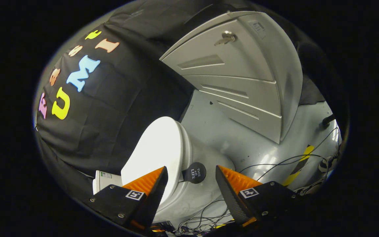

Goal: Open the toilet lid.

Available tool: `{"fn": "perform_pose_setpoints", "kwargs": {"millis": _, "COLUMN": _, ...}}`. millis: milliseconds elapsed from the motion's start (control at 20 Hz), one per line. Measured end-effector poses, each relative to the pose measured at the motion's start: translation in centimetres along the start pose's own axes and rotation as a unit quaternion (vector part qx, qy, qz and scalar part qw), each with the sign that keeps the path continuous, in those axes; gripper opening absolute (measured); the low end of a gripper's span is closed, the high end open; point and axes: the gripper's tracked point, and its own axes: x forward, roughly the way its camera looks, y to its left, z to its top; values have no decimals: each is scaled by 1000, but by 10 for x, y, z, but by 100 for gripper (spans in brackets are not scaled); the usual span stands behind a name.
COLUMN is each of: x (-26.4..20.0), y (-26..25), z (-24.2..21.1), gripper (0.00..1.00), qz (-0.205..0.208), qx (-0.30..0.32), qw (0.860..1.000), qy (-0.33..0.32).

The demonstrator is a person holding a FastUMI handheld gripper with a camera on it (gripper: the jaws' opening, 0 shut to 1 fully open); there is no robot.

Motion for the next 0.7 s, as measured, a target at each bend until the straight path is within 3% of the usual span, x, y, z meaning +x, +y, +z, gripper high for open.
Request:
{"fn": "perform_pose_setpoints", "kwargs": {"millis": 400, "x": 32, "y": -10, "z": -14, "gripper": 74, "qz": 16, "qx": 81, "qw": 996, "qy": 16}}
{"fn": "perform_pose_setpoints", "kwargs": {"millis": 700, "x": 43, "y": -8, "z": -9, "gripper": 55, "qz": 74, "qx": 139, "qw": 987, "qy": 7}}
